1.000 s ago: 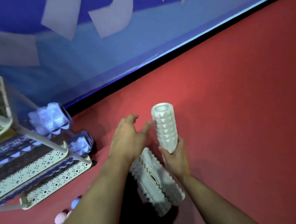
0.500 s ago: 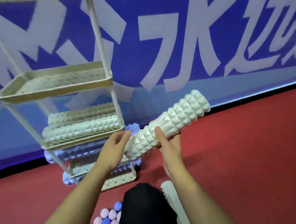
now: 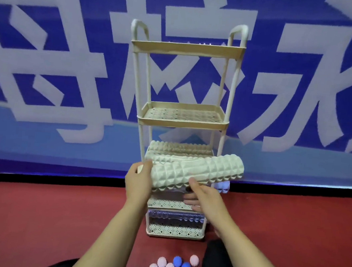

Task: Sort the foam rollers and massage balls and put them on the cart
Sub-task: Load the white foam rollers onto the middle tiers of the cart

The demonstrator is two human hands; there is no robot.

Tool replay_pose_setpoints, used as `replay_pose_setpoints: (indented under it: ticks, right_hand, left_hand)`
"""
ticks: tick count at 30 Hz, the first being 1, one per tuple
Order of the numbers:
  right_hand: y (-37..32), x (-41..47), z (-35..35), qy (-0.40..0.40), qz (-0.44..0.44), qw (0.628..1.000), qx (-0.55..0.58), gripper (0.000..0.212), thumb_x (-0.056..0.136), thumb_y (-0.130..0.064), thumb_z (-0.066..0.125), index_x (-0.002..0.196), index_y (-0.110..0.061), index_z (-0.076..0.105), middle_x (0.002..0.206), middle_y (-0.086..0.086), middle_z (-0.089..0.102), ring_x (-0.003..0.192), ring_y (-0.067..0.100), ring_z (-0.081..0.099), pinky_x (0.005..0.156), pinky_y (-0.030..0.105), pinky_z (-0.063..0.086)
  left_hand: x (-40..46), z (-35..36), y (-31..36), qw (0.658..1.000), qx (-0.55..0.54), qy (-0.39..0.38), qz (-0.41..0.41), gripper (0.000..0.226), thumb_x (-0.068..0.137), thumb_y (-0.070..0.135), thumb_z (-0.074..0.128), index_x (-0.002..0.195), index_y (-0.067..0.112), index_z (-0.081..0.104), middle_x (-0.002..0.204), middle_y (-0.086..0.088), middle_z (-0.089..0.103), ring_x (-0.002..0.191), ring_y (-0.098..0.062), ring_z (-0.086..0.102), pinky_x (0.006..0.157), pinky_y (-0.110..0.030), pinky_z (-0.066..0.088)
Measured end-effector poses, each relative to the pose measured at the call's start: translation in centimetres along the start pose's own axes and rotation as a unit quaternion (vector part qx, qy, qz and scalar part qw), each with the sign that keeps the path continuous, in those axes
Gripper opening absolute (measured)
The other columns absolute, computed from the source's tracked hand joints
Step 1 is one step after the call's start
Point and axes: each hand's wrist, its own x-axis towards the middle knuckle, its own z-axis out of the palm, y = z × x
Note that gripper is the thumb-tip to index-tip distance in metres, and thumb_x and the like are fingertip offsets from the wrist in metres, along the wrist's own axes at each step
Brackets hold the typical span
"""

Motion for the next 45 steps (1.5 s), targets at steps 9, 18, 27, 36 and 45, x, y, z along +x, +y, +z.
replay_pose_setpoints:
  ticks: [9,18,27,36,45]
  right_hand:
    - [-2.7,2.3,-1.4,0.042,-0.314,0.820,-0.476,0.071,0.076,-0.080,0.056,0.132,-0.037,0.051,0.129,-0.016,0.052,0.122,0.006,0.044,0.103,0.026,0.032]
    - [-4.3,6.0,-1.6,-0.073,-0.242,0.744,-0.619,0.083,0.077,-0.087,0.047,0.146,-0.044,0.030,0.138,-0.010,0.052,0.127,0.017,0.049,0.098,0.038,0.041]
    - [-3.9,11.4,-0.9,0.088,-0.146,0.687,-0.707,0.084,0.082,-0.083,0.042,0.146,-0.029,0.036,0.137,0.008,0.055,0.124,0.032,0.053,0.097,0.047,0.042]
    - [-4.7,17.4,3.6,0.151,-0.117,0.655,-0.731,0.079,0.084,-0.076,0.051,0.138,-0.018,0.046,0.129,0.016,0.058,0.116,0.037,0.056,0.096,0.048,0.039]
    - [-5.9,24.0,2.6,0.033,-0.130,0.683,-0.718,0.085,0.089,-0.070,0.052,0.155,-0.023,0.025,0.149,0.016,0.045,0.136,0.037,0.043,0.113,0.052,0.029]
  left_hand:
    - [1.9,-3.2,0.9,0.990,0.073,0.014,0.118,0.014,0.087,0.044,0.067,0.084,0.031,0.070,0.086,0.009,0.072,0.086,-0.018,0.068,0.074,-0.039,0.054]
    - [5.0,-3.6,0.6,0.986,0.112,-0.049,0.109,0.026,0.090,0.053,0.063,0.097,0.028,0.066,0.098,0.005,0.071,0.092,-0.021,0.069,0.071,-0.035,0.057]
    - [9.7,-3.9,-1.9,0.924,0.322,-0.076,0.192,0.047,0.096,0.059,0.053,0.125,0.023,0.057,0.129,0.003,0.058,0.113,-0.014,0.057,0.094,-0.037,0.048]
    - [11.4,-2.5,-3.2,0.770,0.543,-0.097,0.322,0.049,0.100,0.058,0.042,0.135,0.025,0.051,0.131,0.001,0.053,0.114,-0.023,0.054,0.091,-0.039,0.048]
    - [13.1,-4.0,-5.6,0.700,0.597,-0.106,0.377,0.044,0.099,0.056,0.045,0.126,0.023,0.057,0.129,0.002,0.055,0.111,-0.024,0.056,0.089,-0.036,0.045]
